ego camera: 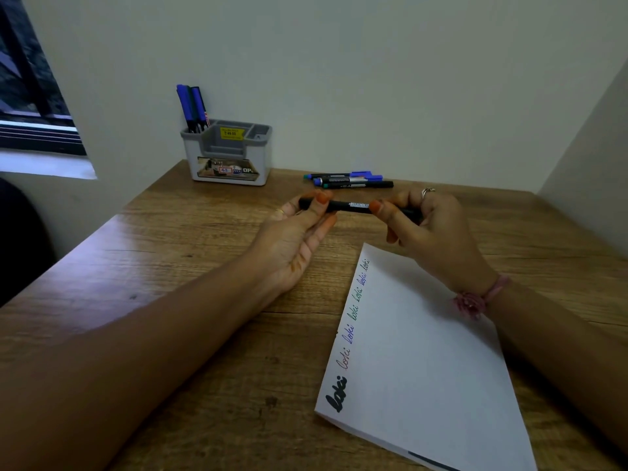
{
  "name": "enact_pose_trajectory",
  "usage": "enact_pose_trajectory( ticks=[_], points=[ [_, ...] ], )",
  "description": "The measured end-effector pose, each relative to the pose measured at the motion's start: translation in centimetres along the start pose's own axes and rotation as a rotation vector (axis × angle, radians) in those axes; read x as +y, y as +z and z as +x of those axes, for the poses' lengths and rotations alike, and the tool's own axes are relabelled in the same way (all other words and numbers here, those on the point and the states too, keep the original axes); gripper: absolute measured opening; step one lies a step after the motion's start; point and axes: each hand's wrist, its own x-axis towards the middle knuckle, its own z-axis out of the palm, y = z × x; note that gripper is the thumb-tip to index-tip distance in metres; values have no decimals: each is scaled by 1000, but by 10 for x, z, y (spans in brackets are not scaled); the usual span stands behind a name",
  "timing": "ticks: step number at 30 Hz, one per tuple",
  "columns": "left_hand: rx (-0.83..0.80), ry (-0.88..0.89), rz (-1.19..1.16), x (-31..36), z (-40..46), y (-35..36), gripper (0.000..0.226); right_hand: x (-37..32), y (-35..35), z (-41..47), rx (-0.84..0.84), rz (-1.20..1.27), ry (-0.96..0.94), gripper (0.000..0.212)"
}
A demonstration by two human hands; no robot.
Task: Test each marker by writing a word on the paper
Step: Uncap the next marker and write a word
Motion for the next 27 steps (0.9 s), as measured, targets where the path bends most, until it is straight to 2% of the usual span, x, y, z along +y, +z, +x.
enact_pose_trajectory(
  ticks=[6,13,17,21,27],
  points=[
    [11,3,39,-1,1,0,18,5,4,-1,-6,51,88,31],
    [1,8,79,-2,2,1,21,5,5,-2,-23,93,106,36],
    [-59,72,70,4,0,4,37,1,3,2,-82,127,140,33],
    [-82,123,88,3,-2,5,37,-3,4,2,-190,110,142,37],
    [64,224,24,27,9,-6,15,21,-15,6,-347,-88,40,26]
  ],
)
